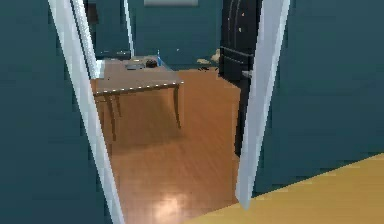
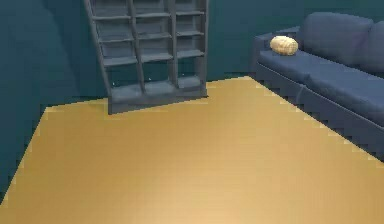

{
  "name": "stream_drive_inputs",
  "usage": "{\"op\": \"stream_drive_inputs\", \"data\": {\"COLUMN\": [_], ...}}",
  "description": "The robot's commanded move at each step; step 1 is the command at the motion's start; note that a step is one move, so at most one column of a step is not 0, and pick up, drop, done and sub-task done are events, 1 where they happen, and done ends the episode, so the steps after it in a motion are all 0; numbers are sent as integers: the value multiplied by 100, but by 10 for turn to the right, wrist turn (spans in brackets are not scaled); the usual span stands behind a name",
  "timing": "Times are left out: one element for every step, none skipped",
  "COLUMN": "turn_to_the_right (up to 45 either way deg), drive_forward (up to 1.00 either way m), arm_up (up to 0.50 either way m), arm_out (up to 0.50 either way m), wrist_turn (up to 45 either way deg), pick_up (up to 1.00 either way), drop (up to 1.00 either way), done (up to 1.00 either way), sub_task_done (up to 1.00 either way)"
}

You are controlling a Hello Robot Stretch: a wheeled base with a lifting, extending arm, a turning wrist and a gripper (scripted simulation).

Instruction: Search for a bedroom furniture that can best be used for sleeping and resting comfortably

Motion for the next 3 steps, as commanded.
{"op": "stream_drive_inputs", "data": {"turn_to_the_right": [0,0,240], "drive_forward": [65,80,0], "arm_up": [0,0,0], "arm_out": [0,0,0], "wrist_turn": [0,0,0], "pick_up": [0,0,0], "drop": [0,0,0], "done": [0,0,0], "sub_task_done": [0,0,0]}}
